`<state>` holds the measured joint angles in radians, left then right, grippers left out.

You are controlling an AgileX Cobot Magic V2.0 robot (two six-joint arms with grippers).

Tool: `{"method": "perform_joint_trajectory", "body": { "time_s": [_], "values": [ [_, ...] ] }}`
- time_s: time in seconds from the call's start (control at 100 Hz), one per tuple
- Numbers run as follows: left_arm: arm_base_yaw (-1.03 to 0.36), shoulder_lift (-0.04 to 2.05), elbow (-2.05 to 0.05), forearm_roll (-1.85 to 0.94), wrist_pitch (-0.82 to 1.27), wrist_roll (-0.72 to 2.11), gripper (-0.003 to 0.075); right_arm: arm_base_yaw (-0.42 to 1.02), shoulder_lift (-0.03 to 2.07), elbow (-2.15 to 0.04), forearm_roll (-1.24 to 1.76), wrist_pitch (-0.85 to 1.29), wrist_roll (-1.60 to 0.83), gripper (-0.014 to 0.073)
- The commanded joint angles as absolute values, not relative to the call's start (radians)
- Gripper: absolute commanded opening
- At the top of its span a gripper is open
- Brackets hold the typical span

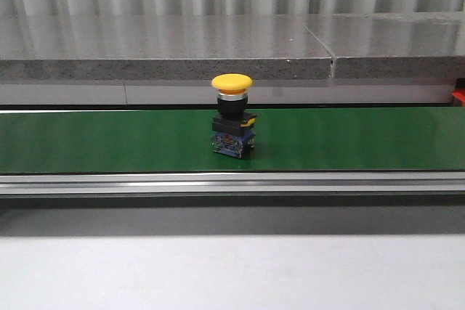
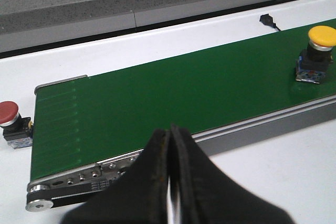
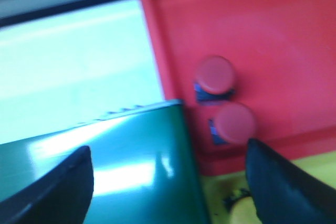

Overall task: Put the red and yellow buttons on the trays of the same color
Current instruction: 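Lower the right gripper onto the yellow button on the belt and grasp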

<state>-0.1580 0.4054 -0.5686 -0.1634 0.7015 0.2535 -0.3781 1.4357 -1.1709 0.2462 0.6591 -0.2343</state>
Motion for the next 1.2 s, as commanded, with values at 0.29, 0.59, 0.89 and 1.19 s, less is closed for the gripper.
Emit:
{"method": "perform_joint_trajectory", "body": {
  "time_s": [0.29,0.59,0.89,1.19],
  "values": [
    [-0.165,0.412,-0.597,-0.178,0.637,0.251,-0.0021,-0.122,1.271,-1.194,0.270,0.804,-0.245,0.0646],
    [-0.165,0.412,-0.597,-0.178,0.637,0.251,-0.0021,0.065,1.291,-1.194,0.300,0.920,-0.248,0.0645],
    [-0.165,0.412,-0.597,-0.178,0.637,0.251,-0.0021,0.236,1.404,-1.197,0.300,0.953,-0.331,0.0645],
    [-0.165,0.412,-0.597,-0.178,0.637,0.251,-0.0021,0.320,1.502,-1.198,0.300,0.892,-0.517,0.0645]
  ]
}}
